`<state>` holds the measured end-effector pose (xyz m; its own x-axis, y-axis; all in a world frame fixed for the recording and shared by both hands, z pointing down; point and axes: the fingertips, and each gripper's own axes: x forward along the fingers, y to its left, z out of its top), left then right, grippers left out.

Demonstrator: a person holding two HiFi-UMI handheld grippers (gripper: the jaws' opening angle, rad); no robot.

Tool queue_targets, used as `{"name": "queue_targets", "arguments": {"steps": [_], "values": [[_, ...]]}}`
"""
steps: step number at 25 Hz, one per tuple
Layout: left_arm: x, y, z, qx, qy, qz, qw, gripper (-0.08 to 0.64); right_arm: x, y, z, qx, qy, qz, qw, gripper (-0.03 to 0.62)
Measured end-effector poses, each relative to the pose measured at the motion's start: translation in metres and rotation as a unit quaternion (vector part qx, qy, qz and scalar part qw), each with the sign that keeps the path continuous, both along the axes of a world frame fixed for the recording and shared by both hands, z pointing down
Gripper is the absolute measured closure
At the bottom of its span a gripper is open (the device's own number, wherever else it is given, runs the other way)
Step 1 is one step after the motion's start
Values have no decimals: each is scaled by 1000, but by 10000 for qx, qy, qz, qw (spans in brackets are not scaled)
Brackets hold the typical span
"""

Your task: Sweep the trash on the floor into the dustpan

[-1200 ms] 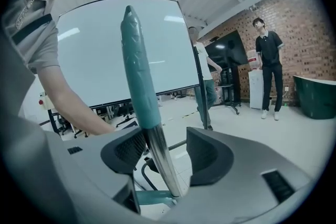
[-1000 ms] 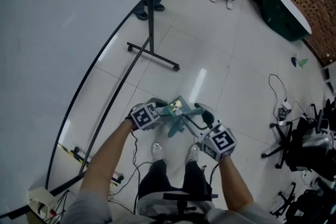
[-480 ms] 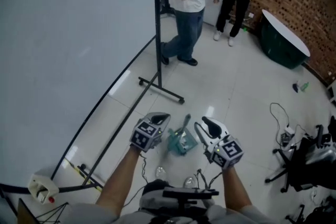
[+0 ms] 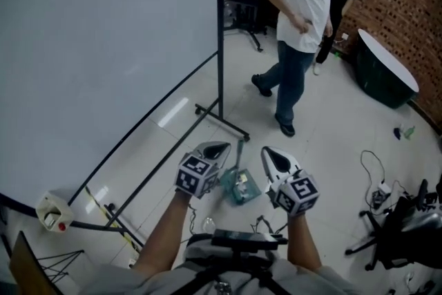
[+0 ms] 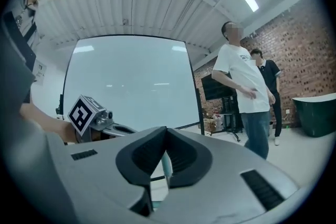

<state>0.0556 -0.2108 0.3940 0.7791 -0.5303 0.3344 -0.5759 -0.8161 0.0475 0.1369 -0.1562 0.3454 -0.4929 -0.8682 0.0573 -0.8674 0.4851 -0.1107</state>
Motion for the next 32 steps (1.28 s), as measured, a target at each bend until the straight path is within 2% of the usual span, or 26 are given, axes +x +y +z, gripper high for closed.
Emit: {"name": "queue_targets", "arguments": {"steps": [4,8,22,32], "values": [[1,9,-9,170,3,-162,9997,557,-4,8,-5,36,17,-265,9996,592],[6,21,-12,184,22,-240,9995,557,0,14,-6,-18,88,-242,9997,592],[16,34,-25,326,-23,-130,9994,555,-3,24,-23,21,116,-393,9992,592],[19,40,-27,330,-73,-26,9994,557,2,23,-25,-6,146,-233,9996,592]]}}
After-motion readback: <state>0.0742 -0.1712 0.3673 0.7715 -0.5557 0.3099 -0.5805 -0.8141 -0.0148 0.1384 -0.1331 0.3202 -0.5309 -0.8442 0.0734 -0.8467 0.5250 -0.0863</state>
